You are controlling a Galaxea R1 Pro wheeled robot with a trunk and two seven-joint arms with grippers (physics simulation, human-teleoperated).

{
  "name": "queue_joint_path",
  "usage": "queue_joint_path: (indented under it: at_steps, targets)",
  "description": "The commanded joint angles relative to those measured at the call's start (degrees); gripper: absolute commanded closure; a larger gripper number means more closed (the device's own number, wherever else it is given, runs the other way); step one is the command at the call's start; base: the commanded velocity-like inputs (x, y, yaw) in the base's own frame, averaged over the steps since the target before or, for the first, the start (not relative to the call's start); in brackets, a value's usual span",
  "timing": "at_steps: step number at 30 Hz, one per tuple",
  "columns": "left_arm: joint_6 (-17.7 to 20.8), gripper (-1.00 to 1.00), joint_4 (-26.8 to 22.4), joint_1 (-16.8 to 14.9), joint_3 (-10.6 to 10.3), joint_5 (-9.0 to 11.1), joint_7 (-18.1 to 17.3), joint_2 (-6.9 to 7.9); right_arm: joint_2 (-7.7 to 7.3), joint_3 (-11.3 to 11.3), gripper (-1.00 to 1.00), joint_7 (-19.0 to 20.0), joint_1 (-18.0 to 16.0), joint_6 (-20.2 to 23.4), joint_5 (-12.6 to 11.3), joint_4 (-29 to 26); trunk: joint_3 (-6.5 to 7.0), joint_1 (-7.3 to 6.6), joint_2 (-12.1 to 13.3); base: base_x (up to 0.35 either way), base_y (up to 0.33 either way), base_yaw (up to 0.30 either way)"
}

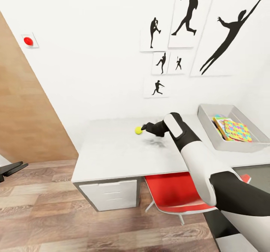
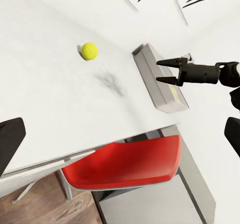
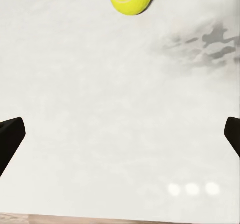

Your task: Put all the toys in the child's room - the three board games (two on the bed and one on the table), the two jigsaw puzzles on the table, and the tennis ball on the table - inside the toy box on the table in the child's room.

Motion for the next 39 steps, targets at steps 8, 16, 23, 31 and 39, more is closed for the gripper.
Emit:
queue_joint_path:
  at_steps: [8,16,23,31,39]
  targets:
    - [0.6,-1.0,0.0,-0.04,0.0,-0.05,-0.24,0.02,0.49,3.4,-1.0,-1.52,-0.01,0.26,-0.41,-1.77,-0.16,0.03,-0.11,0.002,0.002,-0.01]
    - [0.6,-1.0,0.0,-0.04,0.0,-0.05,-0.24,0.02,0.54,8.1,-1.0,-4.11,0.0,0.2,-0.01,-1.76,-0.17,0.03,-0.11,0.059,0.15,-0.001]
    - [0.61,-1.0,0.0,-0.04,0.0,-0.05,-0.24,0.02,0.57,8.87,-1.0,-4.54,0.05,-0.17,0.12,-2.03,-0.17,0.03,-0.11,0.202,0.196,0.0]
    - [0.56,-1.0,0.0,-0.04,-0.01,-0.05,-0.24,0.02,0.55,8.97,-1.0,-4.7,0.08,-0.5,0.19,-2.07,-0.17,0.03,-0.11,0.164,0.057,0.0]
    - [0.54,-1.0,0.0,-0.04,-0.01,-0.05,-0.24,-0.01,0.51,8.93,-1.0,-4.71,0.09,-0.53,0.21,-2.07,-0.17,0.03,-0.11,0.044,0.005,0.0]
